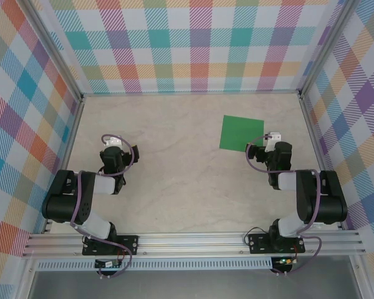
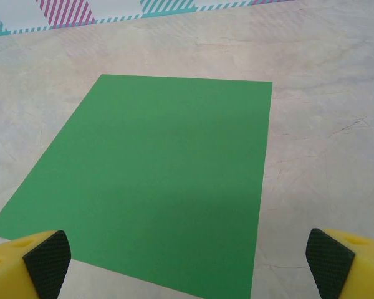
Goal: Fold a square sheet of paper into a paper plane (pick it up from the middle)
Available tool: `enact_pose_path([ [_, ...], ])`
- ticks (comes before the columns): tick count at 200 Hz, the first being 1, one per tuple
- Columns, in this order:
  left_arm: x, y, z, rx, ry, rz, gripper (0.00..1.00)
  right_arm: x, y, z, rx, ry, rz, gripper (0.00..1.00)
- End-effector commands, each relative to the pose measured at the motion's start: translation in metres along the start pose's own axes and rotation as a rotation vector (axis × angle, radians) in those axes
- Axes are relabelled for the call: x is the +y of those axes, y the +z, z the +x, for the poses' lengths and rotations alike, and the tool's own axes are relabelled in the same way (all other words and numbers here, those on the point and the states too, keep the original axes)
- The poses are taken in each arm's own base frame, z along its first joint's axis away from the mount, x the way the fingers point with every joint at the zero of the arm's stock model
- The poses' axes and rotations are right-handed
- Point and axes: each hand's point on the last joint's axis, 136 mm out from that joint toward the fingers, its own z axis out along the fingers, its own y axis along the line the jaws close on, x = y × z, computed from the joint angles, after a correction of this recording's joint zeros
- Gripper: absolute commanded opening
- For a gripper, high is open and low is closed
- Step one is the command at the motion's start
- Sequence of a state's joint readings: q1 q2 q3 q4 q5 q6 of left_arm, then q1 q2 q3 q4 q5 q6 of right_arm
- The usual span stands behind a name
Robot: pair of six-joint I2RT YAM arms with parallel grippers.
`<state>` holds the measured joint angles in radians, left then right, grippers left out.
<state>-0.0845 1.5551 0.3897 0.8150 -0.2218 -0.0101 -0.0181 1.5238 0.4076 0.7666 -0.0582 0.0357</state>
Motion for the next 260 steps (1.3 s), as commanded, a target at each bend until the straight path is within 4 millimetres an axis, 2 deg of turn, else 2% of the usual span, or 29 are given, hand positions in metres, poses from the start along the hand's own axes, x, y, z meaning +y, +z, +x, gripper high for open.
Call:
enact_pose_path([
  [1, -0.002, 0.002, -0.009, -0.026, -0.001, -0.001, 1.0, 0.004, 0.002, -0.012, -0.031, -0.024, -0.023, 1.0],
  [170, 0.0, 0.001, -0.01, -0.034, -0.004, -0.008, 1.0, 0.004, 0.001, -0.013, -0.036, -0.023, -0.021, 1.0],
  [185, 0.009, -0.002, -0.015, -0.033, -0.027, -0.059, 1.0, 0.002, -0.004, -0.024, -0.037, -0.017, -0.001, 1.0],
  [205, 0.005, -0.002, -0.018, -0.027, -0.019, -0.044, 1.0, 0.002, -0.015, -0.04, 0.016, 0.009, 0.021, 1.0],
  [215, 0.011, -0.002, -0.024, 0.008, -0.02, -0.089, 1.0, 0.005, -0.022, -0.05, 0.042, 0.035, 0.02, 1.0],
  [230, 0.024, -0.006, -0.038, 0.085, -0.036, -0.187, 1.0, 0.004, -0.032, -0.066, 0.075, 0.116, 0.047, 1.0],
  [248, 0.027, -0.011, -0.055, 0.108, -0.056, -0.219, 1.0, 0.008, -0.041, -0.079, 0.135, 0.248, 0.051, 1.0],
  [260, 0.026, -0.015, -0.063, 0.119, -0.089, -0.22, 1.0, 0.01, -0.041, -0.08, 0.195, 0.356, 0.063, 1.0],
])
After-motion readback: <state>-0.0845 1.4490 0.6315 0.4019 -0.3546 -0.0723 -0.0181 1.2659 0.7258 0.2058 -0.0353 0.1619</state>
